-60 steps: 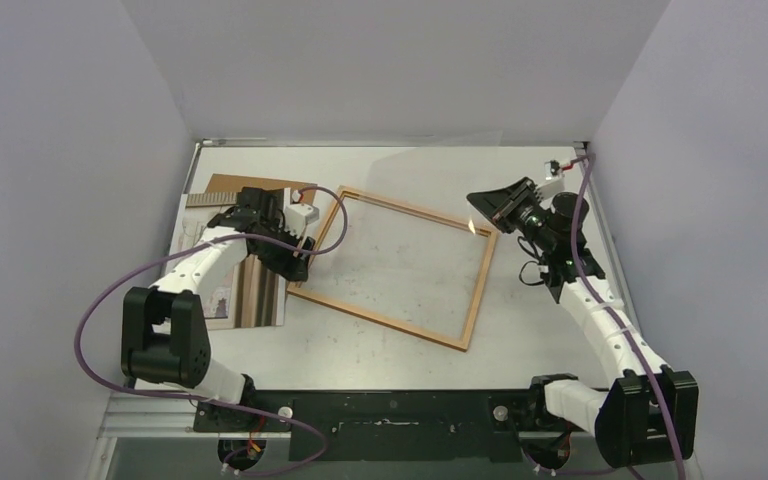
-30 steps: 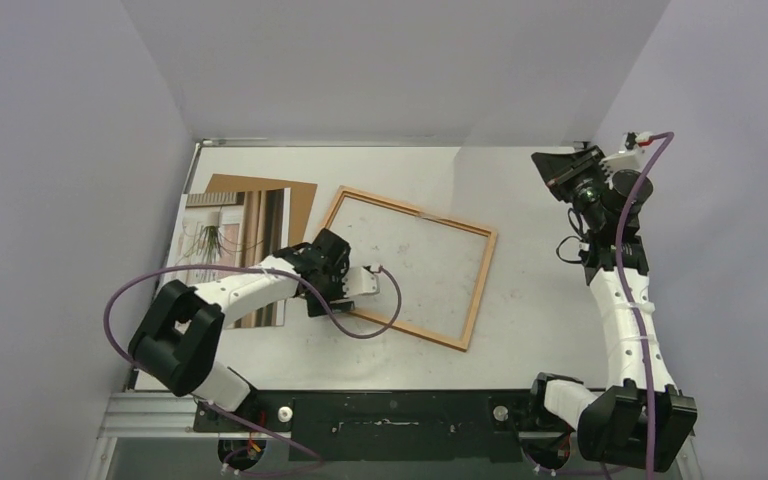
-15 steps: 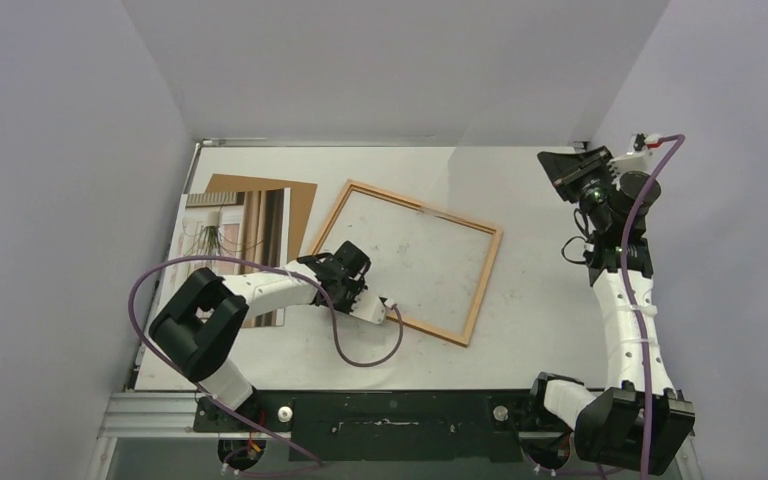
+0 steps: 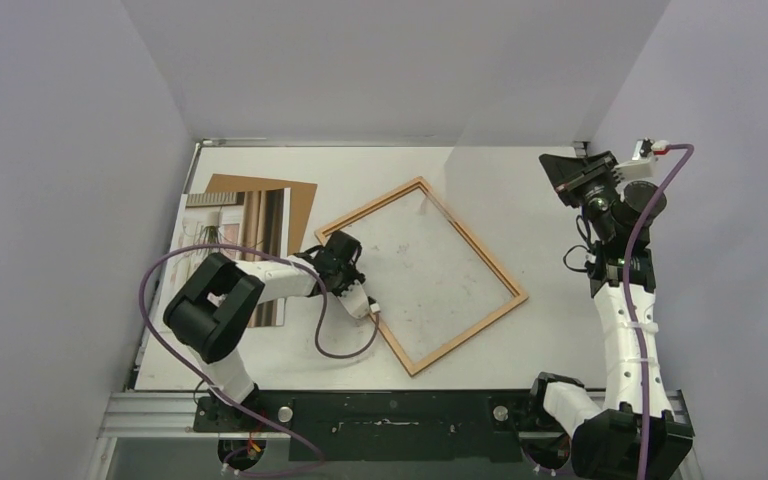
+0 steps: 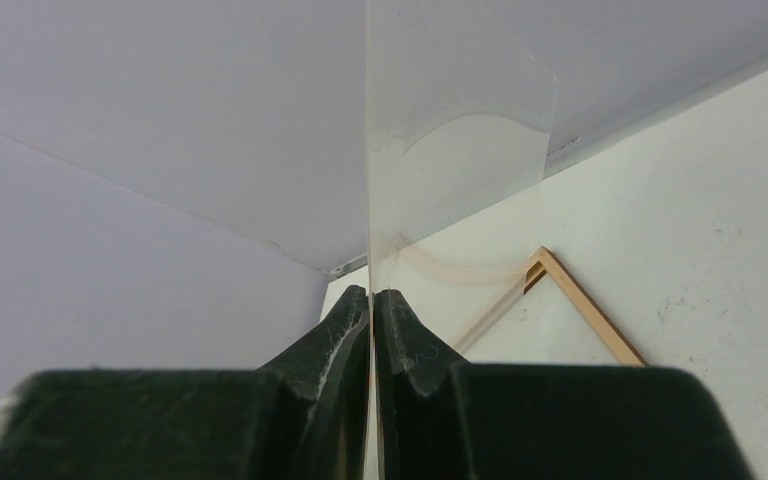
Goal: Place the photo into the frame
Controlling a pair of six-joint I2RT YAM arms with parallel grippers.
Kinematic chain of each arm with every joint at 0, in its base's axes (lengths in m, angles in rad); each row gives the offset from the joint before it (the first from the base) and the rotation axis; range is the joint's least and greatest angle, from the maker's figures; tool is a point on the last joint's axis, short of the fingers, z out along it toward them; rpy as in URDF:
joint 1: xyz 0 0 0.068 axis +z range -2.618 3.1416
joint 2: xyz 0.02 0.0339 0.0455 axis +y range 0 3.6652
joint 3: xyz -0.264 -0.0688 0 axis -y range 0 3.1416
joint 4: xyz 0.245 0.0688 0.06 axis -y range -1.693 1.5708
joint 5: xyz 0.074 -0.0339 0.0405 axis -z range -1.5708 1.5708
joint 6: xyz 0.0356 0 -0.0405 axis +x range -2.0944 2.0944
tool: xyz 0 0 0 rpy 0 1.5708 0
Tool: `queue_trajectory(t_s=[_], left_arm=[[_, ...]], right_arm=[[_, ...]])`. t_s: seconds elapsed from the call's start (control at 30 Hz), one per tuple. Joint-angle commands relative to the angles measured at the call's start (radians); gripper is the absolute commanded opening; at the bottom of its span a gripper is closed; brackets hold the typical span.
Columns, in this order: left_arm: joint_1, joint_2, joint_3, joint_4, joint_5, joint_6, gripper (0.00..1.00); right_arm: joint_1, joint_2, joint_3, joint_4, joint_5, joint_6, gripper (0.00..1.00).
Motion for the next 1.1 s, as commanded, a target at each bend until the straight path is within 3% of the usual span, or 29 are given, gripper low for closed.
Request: queue_trajectory(t_s=[0.0,0.1,0.33,0.47,0.6,0.7,0.8,0.93,1.07], left_arm=[[0.082,0.043,0.021,0.238,0.091,0.302,0.15],[0.129,0.072,0.053,0.342,0.134,0.344,0.23],[0.187,0.095,0.098,0.582,0.215,0.281,0.44],[0.171,-0.009,0.083,0.481,0.17,0.097,0.56],[0.133,-0.107,0.215,0.075,0.096,-0.319,0.59],[0.134,-0.098,0.48,-0.326,0.152,-0.849,0.62],[0.161,-0.045,0.633,-0.572,0.256,-1.296,0.67],[0.197,0.006,0.64,-0.624,0.383,-1.734,0.78],[0.185,0.032,0.575,-0.507,0.422,-1.958,0.88]], right_arm=[[-0.004,-0.041,0.002,0.059,-0.02,0.031,0.05],[0.0,-0.046,-0.002,0.067,-0.023,0.048,0.05],[0.029,-0.045,-0.007,0.073,-0.007,0.046,0.05],[0.034,-0.045,-0.003,0.069,-0.002,0.035,0.05],[0.034,-0.042,0.002,0.068,-0.001,0.029,0.05],[0.034,-0.042,0.006,0.069,0.004,0.022,0.05],[0.032,-0.047,0.008,0.067,0.007,0.02,0.05],[0.033,-0.047,0.014,0.062,0.012,0.02,0.05],[0.033,-0.054,0.028,0.044,0.015,0.014,0.05]])
